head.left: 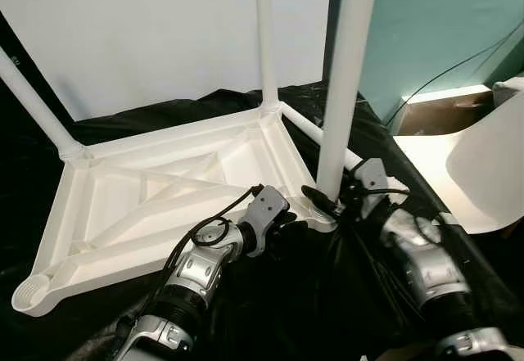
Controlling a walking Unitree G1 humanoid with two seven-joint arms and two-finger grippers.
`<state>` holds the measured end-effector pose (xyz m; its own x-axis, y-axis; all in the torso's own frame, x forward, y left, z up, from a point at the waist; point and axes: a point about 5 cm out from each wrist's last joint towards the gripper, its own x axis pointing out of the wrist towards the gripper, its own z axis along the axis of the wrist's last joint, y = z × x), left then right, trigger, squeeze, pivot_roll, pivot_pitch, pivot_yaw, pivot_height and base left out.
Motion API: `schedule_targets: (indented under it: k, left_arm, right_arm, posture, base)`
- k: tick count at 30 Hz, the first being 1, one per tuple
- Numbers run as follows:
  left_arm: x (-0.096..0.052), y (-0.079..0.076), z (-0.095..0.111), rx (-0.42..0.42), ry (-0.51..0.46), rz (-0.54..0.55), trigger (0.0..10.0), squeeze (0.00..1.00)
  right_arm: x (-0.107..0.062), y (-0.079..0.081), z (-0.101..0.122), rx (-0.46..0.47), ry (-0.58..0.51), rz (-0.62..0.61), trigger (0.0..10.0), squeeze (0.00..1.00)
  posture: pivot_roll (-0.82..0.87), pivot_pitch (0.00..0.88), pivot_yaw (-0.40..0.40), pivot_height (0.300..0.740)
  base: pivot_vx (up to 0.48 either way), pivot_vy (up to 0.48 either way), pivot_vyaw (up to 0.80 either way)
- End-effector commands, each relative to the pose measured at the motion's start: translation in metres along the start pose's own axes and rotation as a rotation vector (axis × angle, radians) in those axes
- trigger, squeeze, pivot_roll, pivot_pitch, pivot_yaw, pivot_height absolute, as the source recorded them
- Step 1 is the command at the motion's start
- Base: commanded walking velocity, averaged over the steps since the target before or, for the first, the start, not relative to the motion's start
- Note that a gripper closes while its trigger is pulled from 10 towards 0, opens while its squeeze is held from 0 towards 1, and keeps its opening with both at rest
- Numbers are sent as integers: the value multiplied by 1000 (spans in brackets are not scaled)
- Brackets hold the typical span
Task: Building children table
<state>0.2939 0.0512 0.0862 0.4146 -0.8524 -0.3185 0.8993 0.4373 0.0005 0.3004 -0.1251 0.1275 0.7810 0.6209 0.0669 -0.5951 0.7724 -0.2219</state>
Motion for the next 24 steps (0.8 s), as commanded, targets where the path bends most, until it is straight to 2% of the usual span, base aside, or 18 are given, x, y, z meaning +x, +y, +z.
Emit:
schedule_targets:
  k: [1,3,4,5,10,11,15,16,17,19,20,23,24]
  left_arm:
    - [8,-20,-29,-81,117,-78,10000,0]
    - [8,-20,-29,-80,118,-80,10000,0]
    - [8,-20,-29,-80,118,-80,10000,0]
    - [8,-20,-29,-79,118,-80,10000,0]
    - [8,-19,-29,-78,119,-80,10000,0]
    - [8,-19,-29,-78,119,-80,10000,0]
    - [7,-18,-29,-78,120,-79,10000,0]
    - [7,-18,-29,-78,120,-79,10000,0]
    - [7,-18,-29,-78,120,-79,10000,0]
    - [8,-18,-29,-79,120,-79,10000,0]
    - [8,-18,-30,-79,119,-80,10000,0]
    - [8,-18,-30,-80,119,-80,10000,0]
    - [9,-19,-30,-81,118,-81,10000,0]
  right_arm:
    - [7,23,-9,-42,51,93,0,0]
    - [14,20,-8,3,36,-81,0,0]
    - [14,20,-8,3,36,-81,0,0]
    - [17,20,-8,25,33,-135,0,0]
    - [25,24,-8,69,26,-139,0,0]
    - [25,27,-8,78,27,-105,9647,0]
    - [23,29,-4,92,5,-29,10000,24]
    - [22,29,-1,92,-10,-3,10000,737]
    - [20,26,1,93,-19,20,10000,1000]
    - [20,21,3,89,-23,40,10000,1000]
    - [19,17,6,82,-25,59,10000,0]
    - [18,14,8,75,-22,97,10000,0]
    - [16,12,10,55,-16,144,10000,0]
  posture:
    - [47,0,45,740]
    - [48,0,47,740]
    - [48,0,47,740]
    - [49,0,47,740]
    - [50,0,48,740]
    - [50,0,48,740]
    - [50,0,48,740]
    - [50,0,48,740]
    - [45,0,48,740]
    - [45,0,48,740]
    - [45,0,48,740]
    - [38,0,47,740]
    - [38,0,47,740]
  base:
    - [0,0,0]
    - [0,0,0]
    - [0,0,0]
    - [0,0,0]
    - [0,0,0]
    - [0,0,0]
    - [0,0,0]
    - [0,0,0]
    - [0,0,0]
    - [0,0,0]
    - [0,0,0]
    - [0,0,0]
    - [0,0,0]
